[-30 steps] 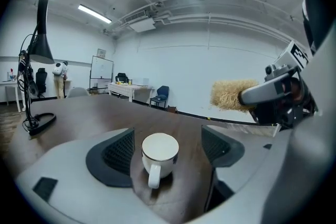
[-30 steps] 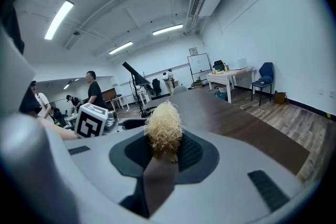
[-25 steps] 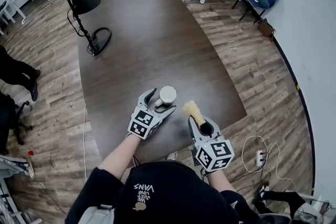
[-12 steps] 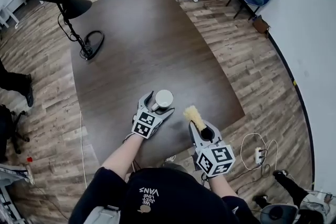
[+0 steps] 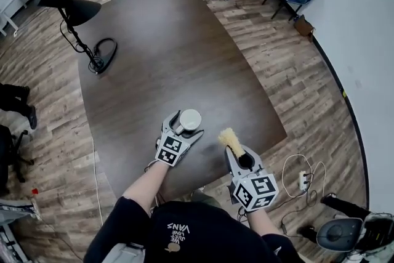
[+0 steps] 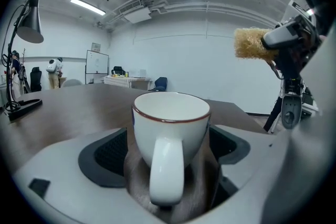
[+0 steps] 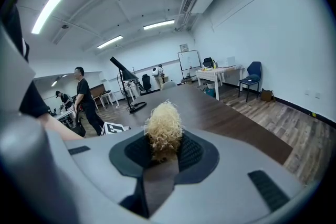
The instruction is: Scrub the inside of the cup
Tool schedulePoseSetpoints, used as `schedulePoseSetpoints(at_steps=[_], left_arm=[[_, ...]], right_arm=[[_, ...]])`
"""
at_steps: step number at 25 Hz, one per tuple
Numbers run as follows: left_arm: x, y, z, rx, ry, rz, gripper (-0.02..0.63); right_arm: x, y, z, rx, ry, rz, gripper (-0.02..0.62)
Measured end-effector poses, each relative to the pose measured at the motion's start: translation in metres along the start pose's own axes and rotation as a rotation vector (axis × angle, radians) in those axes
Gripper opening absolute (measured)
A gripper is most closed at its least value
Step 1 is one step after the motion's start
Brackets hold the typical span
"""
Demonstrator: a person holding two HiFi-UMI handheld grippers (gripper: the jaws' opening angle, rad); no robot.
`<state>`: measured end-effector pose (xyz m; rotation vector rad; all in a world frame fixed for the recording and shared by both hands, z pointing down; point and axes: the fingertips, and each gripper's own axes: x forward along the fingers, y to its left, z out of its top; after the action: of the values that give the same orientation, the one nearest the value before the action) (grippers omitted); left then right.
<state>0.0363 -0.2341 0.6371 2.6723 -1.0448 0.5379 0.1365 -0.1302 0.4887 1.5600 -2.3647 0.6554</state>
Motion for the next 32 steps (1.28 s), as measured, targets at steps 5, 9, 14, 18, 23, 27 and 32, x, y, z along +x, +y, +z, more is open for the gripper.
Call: schedulePoseSetpoints(at_steps=[5, 9, 14, 18, 23, 27, 32], left_arm=[[0.006, -0.002, 0.001, 0.008, 0.014, -0.014, 0.482], [0.005, 0.000, -0.001, 0.020, 0.036, -0.001, 0.466], [0.006, 0.002, -0.002, 0.023, 0.041, 0.013, 0.394], [0.006, 0.003, -0.002, 0.023, 0.040, 0.010, 0.393], [0.005, 0.001, -0.001, 0.040, 0.041, -0.014, 0.391], [-0.004, -0.002, 0.001, 0.032, 0.036, -0.023, 0.391], [-0.018, -0.008, 0.021, 0.055, 0.024, -0.040, 0.391]], right_arm=[[0.005, -0.001, -0.001, 0.005, 0.007, 0.003, 0.100], [0.008, 0.005, -0.003, 0.000, 0.015, 0.020, 0.100], [0.011, 0.006, -0.004, 0.002, 0.026, 0.030, 0.100], [0.018, 0.009, -0.004, -0.008, 0.027, 0.046, 0.100], [0.023, 0.012, -0.002, -0.015, 0.030, 0.060, 0.100], [0.026, 0.016, 0.004, -0.022, 0.023, 0.072, 0.100], [0.027, 0.020, 0.012, -0.039, 0.003, 0.094, 0.100]])
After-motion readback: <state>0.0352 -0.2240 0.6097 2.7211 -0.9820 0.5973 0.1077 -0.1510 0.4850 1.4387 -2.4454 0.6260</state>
